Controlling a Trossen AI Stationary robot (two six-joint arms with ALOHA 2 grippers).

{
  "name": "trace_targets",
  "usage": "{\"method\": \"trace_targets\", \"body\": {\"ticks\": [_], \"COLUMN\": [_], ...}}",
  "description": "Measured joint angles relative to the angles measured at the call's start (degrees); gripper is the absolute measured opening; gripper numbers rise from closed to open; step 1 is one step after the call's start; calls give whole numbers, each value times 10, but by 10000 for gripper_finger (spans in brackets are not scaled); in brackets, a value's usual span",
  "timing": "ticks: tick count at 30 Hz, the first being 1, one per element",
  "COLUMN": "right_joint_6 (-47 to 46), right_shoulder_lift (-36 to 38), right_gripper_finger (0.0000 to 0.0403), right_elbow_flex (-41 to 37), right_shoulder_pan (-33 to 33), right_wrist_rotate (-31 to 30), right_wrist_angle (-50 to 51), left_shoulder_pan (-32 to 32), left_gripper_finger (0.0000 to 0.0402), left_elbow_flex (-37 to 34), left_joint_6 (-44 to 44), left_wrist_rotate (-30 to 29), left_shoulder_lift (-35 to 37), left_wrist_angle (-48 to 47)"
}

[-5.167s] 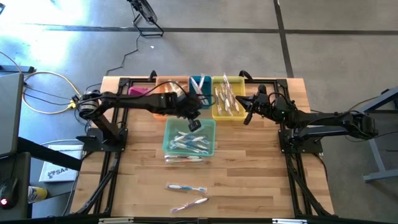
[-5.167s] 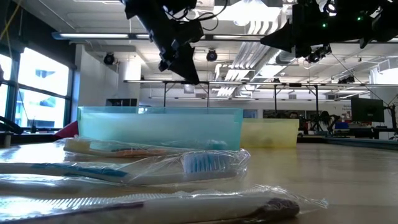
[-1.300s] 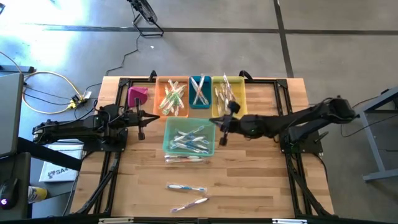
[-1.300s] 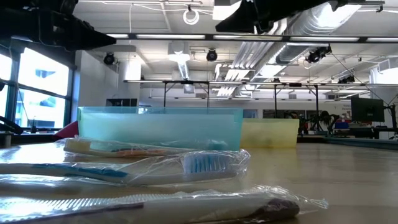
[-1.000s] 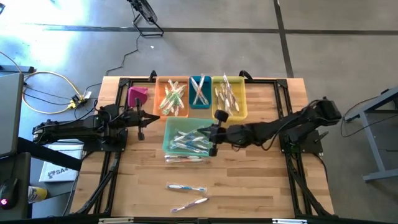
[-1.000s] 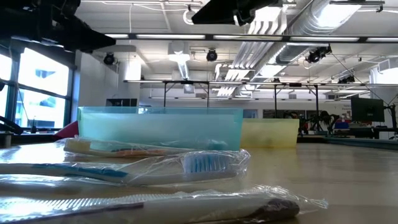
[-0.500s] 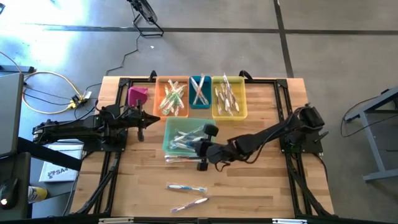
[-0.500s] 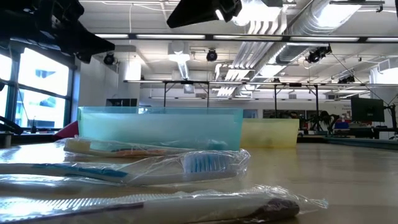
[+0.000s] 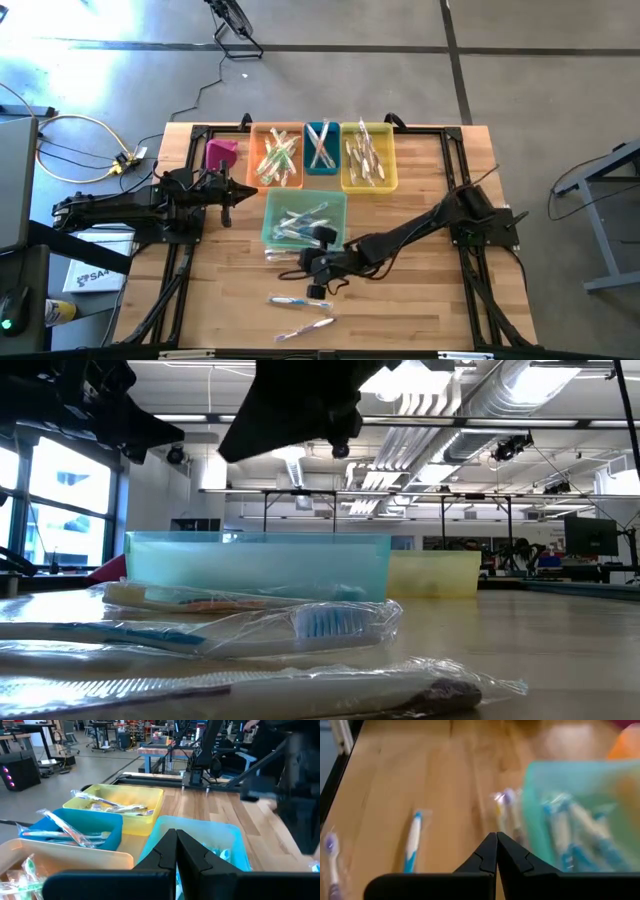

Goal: Pick & Place Toothbrushes
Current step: Put the orange toothbrush into the blue bin

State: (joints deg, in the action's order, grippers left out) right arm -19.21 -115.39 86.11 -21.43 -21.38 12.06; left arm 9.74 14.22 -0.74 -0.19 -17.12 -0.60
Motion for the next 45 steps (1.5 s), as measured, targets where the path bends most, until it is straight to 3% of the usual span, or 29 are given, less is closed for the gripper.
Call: {"method": "trace_targets", "body": {"ticks": [11, 18, 27, 32, 39, 45], "right_joint_6": [-41, -51, -52, -56, -64, -62], "right_shoulder_lift": [-82, -98, -98, -98, -101, -138], "right_gripper_finger": [2, 2, 6, 44, 132, 148], "right_elbow_flex": [67, 67, 67, 67, 67, 66], "right_shoulder_pan": [-1, -10, -9, -10, -18, -18], "right_wrist_rotate": [33, -66, -63, -23, -40, -53], "right_wrist_angle": [60, 93, 96, 96, 95, 95], "left_shoulder_pan": [0, 0, 0, 0, 0, 0], "left_gripper_finger": [0, 0, 0, 0, 0, 0], "left_elbow_flex": [0, 0, 0, 0, 0, -1], "left_joint_6": [0, 0, 2, 2, 3, 3], "left_wrist_rotate": [0, 0, 0, 0, 0, 0], "left_shoulder_lift": [0, 0, 0, 0, 0, 0], "left_wrist_angle": [0, 0, 0, 0, 0, 0]}}
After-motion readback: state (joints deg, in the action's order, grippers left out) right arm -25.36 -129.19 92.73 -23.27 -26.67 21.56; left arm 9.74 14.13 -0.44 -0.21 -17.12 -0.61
